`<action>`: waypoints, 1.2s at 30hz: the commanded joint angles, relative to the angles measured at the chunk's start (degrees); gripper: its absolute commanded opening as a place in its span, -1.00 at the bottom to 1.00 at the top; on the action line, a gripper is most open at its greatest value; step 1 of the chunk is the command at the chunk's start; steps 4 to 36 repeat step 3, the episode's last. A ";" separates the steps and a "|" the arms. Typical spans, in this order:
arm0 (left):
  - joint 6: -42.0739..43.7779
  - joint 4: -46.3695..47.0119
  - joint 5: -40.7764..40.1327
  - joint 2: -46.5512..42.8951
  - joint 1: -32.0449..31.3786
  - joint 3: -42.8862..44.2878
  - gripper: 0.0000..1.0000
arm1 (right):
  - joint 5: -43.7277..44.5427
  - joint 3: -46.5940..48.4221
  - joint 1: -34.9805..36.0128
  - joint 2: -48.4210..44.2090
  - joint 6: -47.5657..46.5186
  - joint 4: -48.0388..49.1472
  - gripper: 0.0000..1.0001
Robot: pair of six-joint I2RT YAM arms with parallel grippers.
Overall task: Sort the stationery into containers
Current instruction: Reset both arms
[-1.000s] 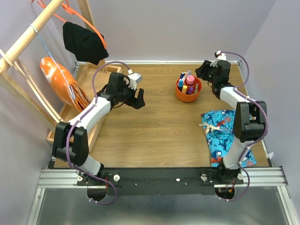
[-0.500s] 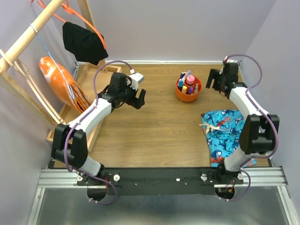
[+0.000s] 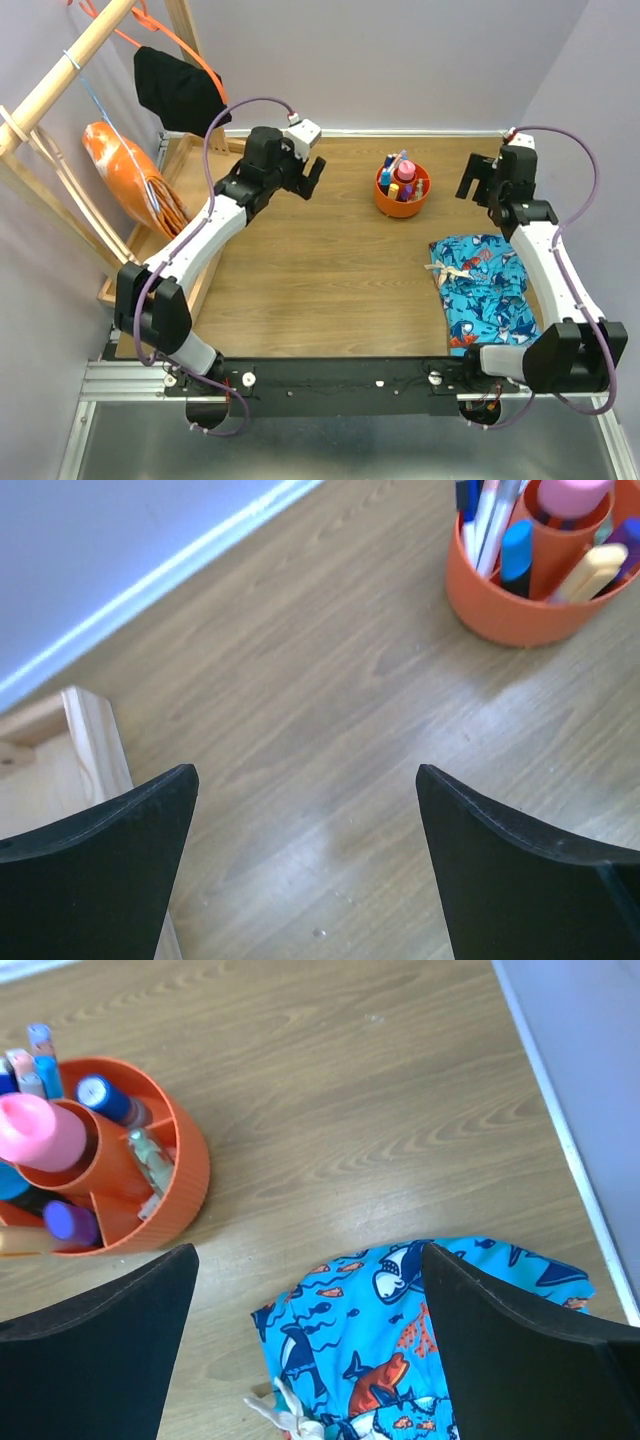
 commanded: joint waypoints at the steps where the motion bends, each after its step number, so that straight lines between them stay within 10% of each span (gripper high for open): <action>1: 1.72 1.30 -0.77 -0.44 -1.48 2.86 0.98 | 1.61 3.79 -0.03 -2.81 0.59 -1.48 1.00; 36: 1.81 1.13 -0.76 0.08 -1.84 3.29 0.97 | 1.17 4.50 -0.03 -3.07 1.12 -1.48 1.00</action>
